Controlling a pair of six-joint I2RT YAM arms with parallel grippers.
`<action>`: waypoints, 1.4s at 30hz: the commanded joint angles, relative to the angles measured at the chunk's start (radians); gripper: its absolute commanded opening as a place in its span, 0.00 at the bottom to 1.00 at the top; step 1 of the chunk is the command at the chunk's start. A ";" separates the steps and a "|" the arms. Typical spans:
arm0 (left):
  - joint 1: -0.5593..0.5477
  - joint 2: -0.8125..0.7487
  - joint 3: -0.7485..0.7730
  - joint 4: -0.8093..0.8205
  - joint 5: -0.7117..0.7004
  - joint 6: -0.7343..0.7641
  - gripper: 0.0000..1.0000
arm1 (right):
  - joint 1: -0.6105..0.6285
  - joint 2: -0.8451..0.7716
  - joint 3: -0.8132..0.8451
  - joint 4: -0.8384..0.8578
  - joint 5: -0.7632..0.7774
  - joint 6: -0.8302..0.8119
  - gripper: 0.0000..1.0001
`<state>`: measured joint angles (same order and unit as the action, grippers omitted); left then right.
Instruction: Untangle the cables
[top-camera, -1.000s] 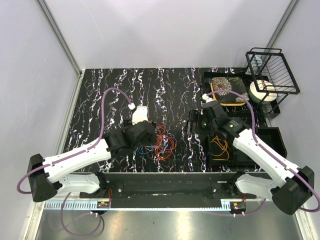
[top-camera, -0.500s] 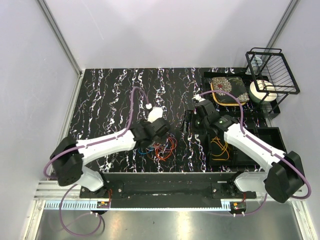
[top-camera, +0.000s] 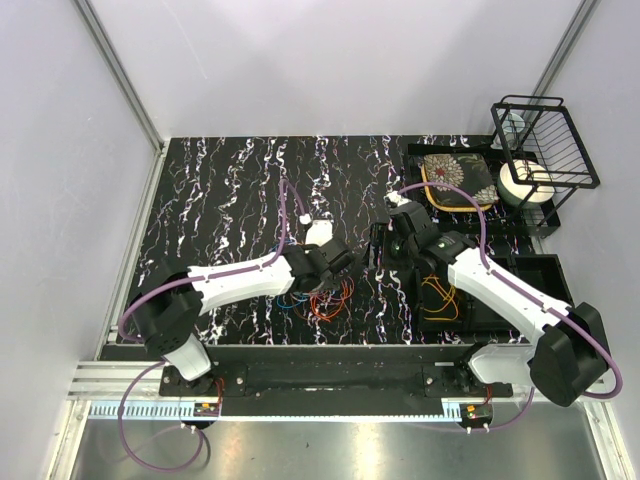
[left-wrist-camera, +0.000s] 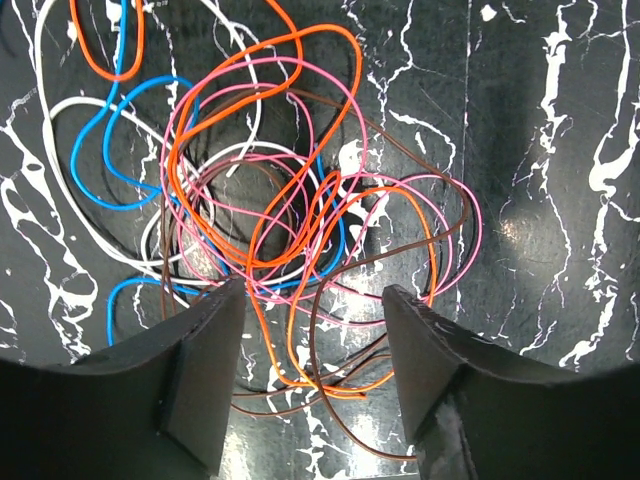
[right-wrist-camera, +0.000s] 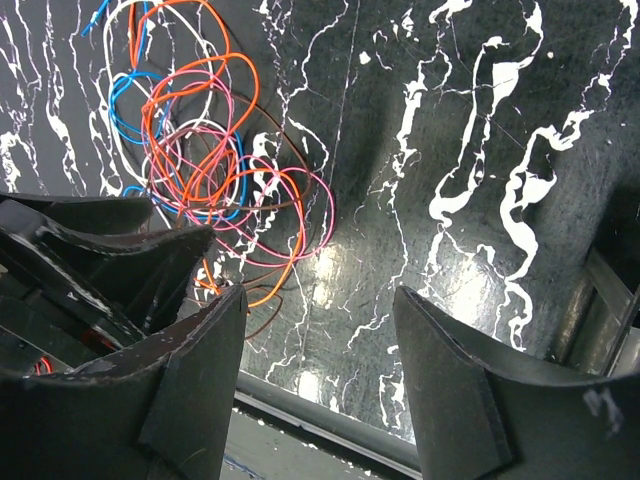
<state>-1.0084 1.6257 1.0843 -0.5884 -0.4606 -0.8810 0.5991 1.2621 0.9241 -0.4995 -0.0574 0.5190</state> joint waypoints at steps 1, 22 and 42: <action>0.002 0.008 0.016 0.001 0.007 -0.055 0.54 | -0.009 -0.020 0.001 0.004 0.001 -0.022 0.66; 0.019 -0.130 0.376 -0.341 -0.203 0.100 0.00 | -0.010 -0.039 0.030 -0.040 0.051 -0.007 0.62; 0.045 -0.315 0.694 -0.314 -0.089 0.502 0.00 | -0.012 -0.182 0.091 -0.093 0.116 0.024 0.63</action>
<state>-0.9604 1.3296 1.9785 -0.9363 -0.6209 -0.3882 0.5922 1.1442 0.9585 -0.5789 0.0193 0.5488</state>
